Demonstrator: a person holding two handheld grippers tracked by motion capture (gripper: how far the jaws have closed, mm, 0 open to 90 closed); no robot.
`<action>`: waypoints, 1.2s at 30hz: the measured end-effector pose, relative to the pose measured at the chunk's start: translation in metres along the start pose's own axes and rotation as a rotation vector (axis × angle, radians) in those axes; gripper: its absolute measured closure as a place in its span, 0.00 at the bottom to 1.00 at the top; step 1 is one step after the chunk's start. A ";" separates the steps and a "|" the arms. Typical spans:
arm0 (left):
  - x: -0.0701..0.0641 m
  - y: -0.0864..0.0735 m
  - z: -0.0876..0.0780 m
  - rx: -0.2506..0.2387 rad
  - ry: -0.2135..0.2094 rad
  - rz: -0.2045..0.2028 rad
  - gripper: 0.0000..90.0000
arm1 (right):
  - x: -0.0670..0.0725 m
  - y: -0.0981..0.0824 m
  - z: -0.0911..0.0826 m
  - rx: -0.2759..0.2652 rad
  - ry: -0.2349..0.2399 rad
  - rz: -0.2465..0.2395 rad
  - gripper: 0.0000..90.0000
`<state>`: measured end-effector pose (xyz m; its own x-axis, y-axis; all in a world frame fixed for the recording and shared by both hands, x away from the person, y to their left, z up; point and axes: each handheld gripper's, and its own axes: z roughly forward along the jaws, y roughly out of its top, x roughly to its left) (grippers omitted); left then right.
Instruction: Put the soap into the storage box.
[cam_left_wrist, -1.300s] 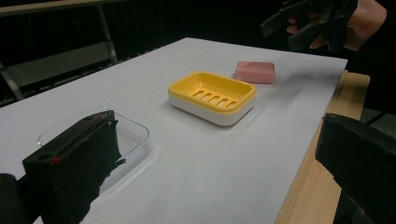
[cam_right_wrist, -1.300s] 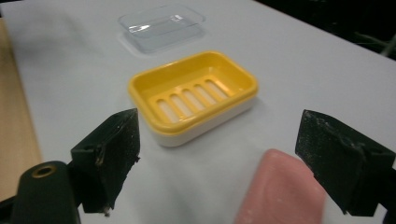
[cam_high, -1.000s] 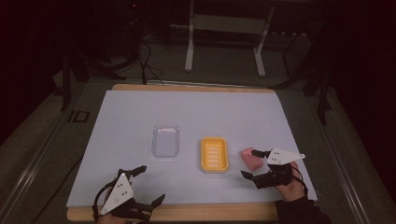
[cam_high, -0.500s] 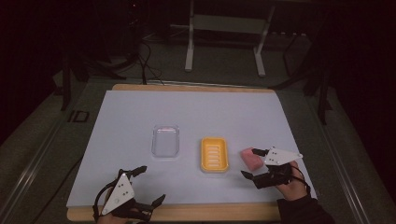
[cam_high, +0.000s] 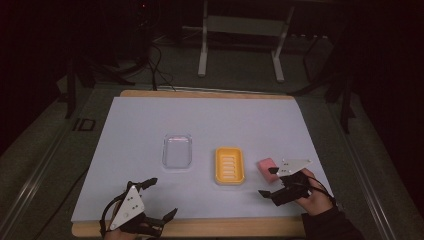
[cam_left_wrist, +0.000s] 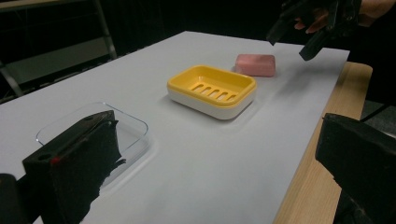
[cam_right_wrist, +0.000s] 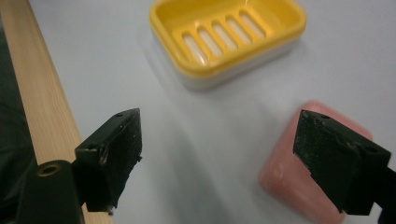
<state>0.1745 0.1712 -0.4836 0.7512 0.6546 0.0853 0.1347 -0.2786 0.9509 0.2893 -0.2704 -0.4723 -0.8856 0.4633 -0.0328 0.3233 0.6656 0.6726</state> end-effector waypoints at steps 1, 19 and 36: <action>0.000 0.000 0.000 0.002 0.001 0.002 0.00 | 0.000 0.000 0.000 0.019 -0.004 0.006 0.16; -0.001 0.000 0.001 0.012 0.002 0.008 0.00 | -0.005 0.002 -0.011 0.299 -0.021 0.232 0.16; -0.001 -0.001 0.002 0.019 -0.002 0.008 0.00 | -0.006 -0.002 0.003 0.563 -0.048 0.312 0.18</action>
<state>0.1747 0.1695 -0.4850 0.7537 0.6506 0.0927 0.1406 -0.2974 0.9443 0.2945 -0.2728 -0.4756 -0.7102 0.7015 0.0592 0.7000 0.6947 0.1652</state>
